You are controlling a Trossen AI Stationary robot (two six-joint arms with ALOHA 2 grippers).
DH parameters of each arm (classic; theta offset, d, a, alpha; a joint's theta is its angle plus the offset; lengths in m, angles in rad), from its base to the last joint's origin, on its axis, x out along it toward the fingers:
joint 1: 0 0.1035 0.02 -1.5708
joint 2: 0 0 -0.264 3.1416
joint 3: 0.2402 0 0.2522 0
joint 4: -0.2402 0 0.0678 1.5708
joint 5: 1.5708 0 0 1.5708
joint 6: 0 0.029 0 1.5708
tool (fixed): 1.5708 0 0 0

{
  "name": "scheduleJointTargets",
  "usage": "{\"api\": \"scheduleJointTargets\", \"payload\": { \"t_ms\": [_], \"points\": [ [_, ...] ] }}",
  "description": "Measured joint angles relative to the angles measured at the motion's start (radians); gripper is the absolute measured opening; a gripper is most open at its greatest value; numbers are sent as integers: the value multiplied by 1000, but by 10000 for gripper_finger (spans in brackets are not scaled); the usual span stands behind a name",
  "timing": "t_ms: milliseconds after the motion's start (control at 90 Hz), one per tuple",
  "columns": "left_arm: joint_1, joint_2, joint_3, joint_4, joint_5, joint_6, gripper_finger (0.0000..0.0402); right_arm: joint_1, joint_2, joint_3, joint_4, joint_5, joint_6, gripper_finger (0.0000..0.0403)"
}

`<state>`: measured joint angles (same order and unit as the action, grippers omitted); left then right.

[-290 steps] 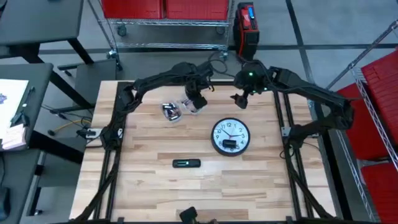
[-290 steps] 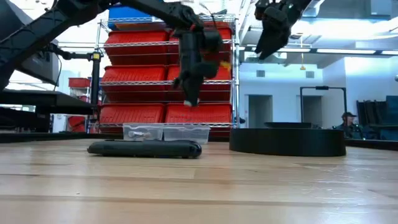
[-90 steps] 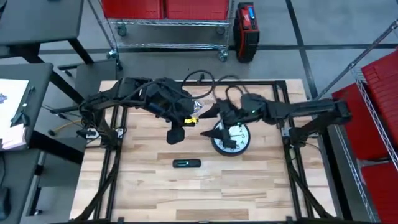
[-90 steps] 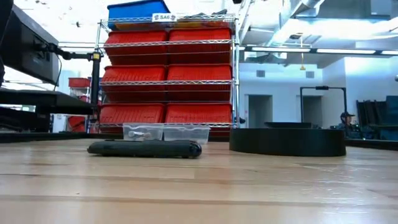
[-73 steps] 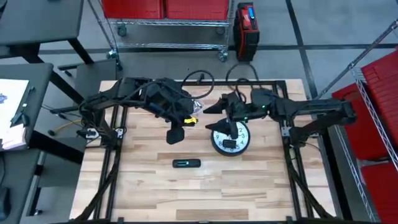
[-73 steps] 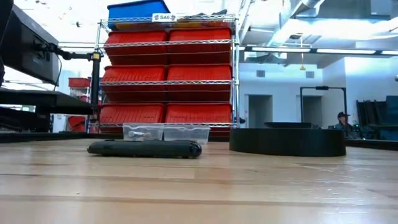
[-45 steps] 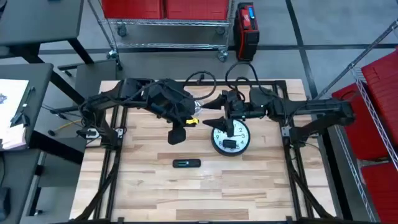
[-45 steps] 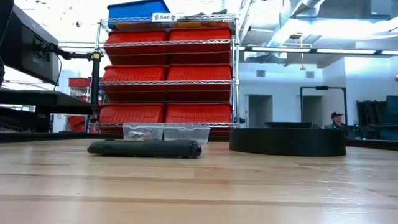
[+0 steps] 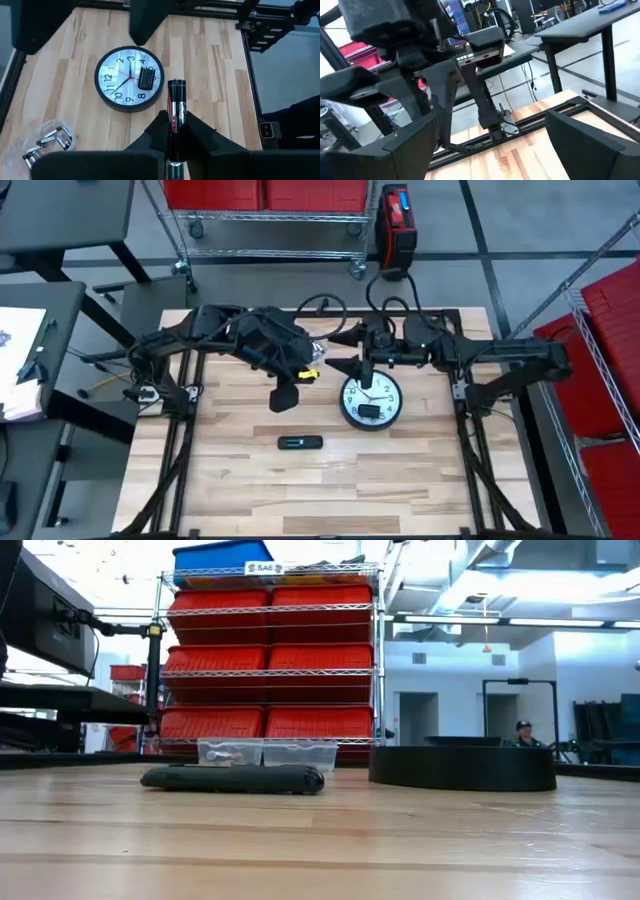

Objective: Insert battery
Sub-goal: Insert the silver battery into the remote control

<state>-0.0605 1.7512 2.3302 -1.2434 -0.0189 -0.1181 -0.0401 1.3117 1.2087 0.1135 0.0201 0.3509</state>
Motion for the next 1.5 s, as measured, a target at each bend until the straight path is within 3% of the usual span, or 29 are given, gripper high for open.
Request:
{"api": "scheduleJointTargets", "payload": {
  "t_ms": [356,1044,1500],
  "points": [
    [0,0,0,-10,0,16,13,57,3,0,-1,-70,-191,318],
    [0,2,-13,3,0,28,13,86,83,15,77,-14,-194,313],
    [32,2,-13,31,-3,73,13,86,82,15,78,-18,-194,268]
  ]
}}
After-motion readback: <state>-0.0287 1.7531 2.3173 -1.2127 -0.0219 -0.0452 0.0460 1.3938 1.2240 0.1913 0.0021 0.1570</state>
